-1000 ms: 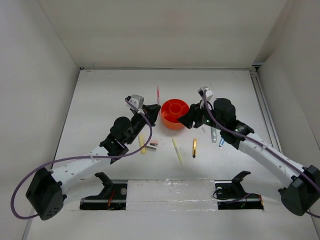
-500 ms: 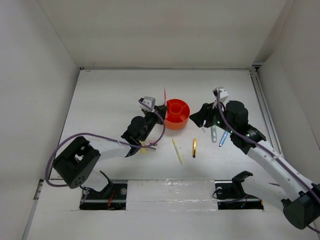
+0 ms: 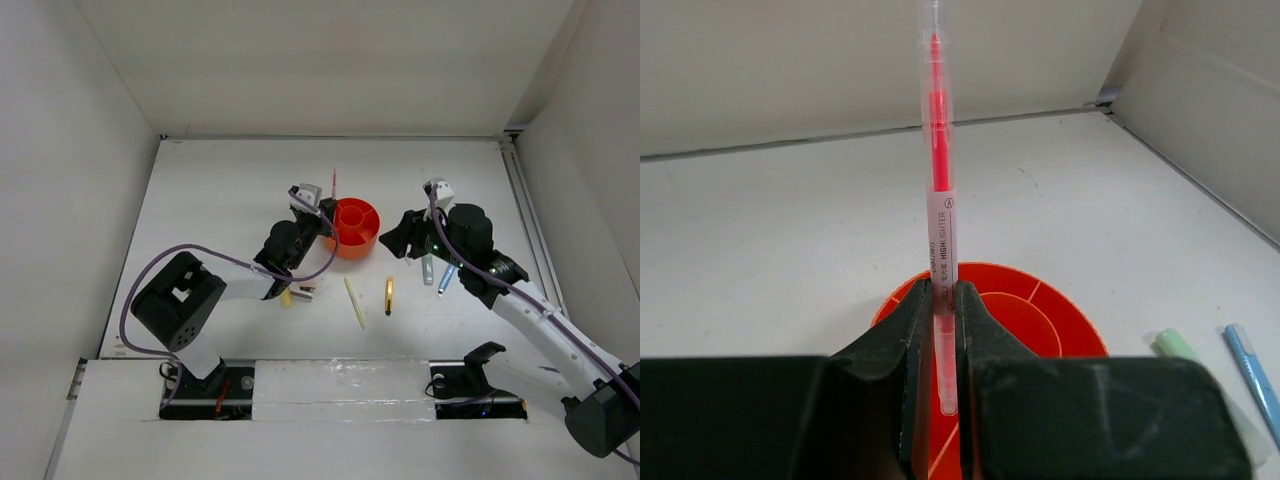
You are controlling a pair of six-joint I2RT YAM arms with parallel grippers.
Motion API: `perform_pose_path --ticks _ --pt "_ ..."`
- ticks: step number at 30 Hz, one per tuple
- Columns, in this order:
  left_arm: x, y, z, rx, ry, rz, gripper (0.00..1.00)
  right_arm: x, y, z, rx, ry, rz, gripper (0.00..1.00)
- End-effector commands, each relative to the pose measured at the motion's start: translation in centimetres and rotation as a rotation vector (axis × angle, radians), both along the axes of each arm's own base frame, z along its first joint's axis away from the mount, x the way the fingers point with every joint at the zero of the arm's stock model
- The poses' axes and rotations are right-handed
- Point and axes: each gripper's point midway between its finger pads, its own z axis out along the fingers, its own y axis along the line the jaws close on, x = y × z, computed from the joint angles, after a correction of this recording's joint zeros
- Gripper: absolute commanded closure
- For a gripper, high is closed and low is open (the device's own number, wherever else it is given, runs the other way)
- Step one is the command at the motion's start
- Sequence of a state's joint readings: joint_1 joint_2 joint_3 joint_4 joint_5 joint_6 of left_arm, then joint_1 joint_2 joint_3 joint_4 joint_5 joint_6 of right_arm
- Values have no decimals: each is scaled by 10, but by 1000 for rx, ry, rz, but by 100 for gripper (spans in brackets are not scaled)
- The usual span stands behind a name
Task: Sort the stationery into containers
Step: Place the pen in the storage box.
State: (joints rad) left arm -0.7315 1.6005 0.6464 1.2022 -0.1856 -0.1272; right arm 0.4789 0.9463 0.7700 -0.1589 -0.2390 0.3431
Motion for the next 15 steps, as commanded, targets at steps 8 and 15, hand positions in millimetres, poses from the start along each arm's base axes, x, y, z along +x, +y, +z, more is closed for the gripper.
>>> perform_pose_path --ticks 8,15 --pt "34 3 11 47 -49 -53 100 0 1 13 16 -46 15 44" --pt "32 -5 -1 80 -26 -104 100 3 1 12 18 -45 15 44"
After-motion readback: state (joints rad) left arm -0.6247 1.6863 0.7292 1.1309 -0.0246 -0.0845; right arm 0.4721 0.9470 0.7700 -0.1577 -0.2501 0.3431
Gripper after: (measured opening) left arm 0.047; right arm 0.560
